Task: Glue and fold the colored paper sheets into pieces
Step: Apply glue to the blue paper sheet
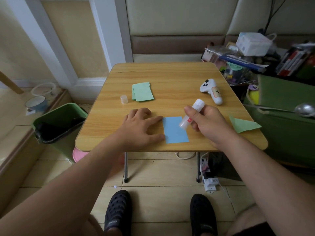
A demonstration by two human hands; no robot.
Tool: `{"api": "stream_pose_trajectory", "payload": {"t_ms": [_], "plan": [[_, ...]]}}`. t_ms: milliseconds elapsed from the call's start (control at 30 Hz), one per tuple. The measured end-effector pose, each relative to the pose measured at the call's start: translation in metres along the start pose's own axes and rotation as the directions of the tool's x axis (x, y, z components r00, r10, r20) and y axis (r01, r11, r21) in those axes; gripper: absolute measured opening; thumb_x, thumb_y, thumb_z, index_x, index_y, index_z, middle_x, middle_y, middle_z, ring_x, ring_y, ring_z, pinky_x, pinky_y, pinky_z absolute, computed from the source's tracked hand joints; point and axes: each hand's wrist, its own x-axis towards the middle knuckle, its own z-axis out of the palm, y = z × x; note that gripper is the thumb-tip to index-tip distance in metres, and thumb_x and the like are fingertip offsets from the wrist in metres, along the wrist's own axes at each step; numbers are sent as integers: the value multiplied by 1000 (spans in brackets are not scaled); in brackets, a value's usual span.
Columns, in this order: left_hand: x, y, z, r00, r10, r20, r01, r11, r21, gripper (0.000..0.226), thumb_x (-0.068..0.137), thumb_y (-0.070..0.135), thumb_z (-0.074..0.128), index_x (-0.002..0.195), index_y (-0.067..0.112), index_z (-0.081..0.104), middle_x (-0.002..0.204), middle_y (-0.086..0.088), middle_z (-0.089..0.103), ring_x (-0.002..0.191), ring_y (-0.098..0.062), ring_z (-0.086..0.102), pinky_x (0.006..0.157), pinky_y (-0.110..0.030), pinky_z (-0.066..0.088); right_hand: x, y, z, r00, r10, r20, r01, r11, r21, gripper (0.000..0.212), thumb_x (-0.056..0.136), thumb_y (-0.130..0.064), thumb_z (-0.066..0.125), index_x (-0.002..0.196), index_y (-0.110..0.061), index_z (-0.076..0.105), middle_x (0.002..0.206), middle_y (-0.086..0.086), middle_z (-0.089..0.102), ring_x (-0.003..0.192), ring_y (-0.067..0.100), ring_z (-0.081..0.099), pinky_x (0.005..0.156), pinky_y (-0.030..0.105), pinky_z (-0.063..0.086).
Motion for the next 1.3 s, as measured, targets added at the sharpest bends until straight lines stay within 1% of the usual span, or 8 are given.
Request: {"api": "stream_pose_trajectory", "payload": {"t_ms": [167,267,400,567,700,900,1067,1300], "plan": [[4,-1,6,990,-27,-140,21,999,-41,64,84,76,38,141,51,55,144,8,47,134,-29,36,115,-45,33,5,9,-1,1000,11,0,-11,1000,3,32,92,-38,77,81,-9,68,61,-1,57,61,15,49,66,34,44],[5,-3,8,986,-37,-160,29,998,-52,68,80,81,40,137,49,58,141,10,50,131,-26,39,113,-44,35,4,13,2,1000,-14,11,15,995,-102,26,90,-32,79,85,-8,71,67,-1,67,64,17,58,70,42,51],[3,0,10,982,-42,-181,35,998,-46,74,73,88,42,136,50,57,139,10,49,130,-25,39,113,-46,36,-3,17,15,995,-54,87,75,962,-261,24,81,-45,81,88,-23,75,82,2,77,82,28,73,79,51,59],[2,2,8,982,-53,-179,46,998,-46,76,70,90,45,135,51,54,139,12,47,131,-23,37,112,-45,37,-7,10,9,995,-82,63,101,880,-465,25,83,-41,80,84,-18,70,79,-2,73,72,18,66,67,39,54],[2,3,8,985,-52,-167,43,998,-54,73,74,88,49,136,51,52,140,12,45,133,-23,34,113,-45,35,-10,3,-5,998,-70,5,60,814,-578,27,83,-36,77,77,-16,61,70,-4,63,62,11,50,56,30,41],[2,2,9,985,-38,-168,32,999,-37,72,76,87,44,137,49,52,140,11,44,133,-23,33,113,-45,33,-12,-1,0,995,-94,18,88,829,-551,25,84,-37,76,80,-17,63,73,-4,65,64,12,53,57,30,43],[2,4,10,980,-69,-188,61,997,-49,74,77,85,27,136,49,54,141,10,46,133,-24,34,111,-43,32,-11,2,23,981,-133,145,185,870,-457,23,83,-45,81,84,-23,72,80,-4,74,76,17,68,71,40,56],[3,1,12,980,-54,-193,51,999,-19,74,74,89,38,135,51,52,139,11,45,131,-23,35,110,-43,34,-8,3,19,983,-104,152,169,833,-526,24,81,-42,79,86,-21,71,81,-4,74,79,18,68,73,42,58]]}}
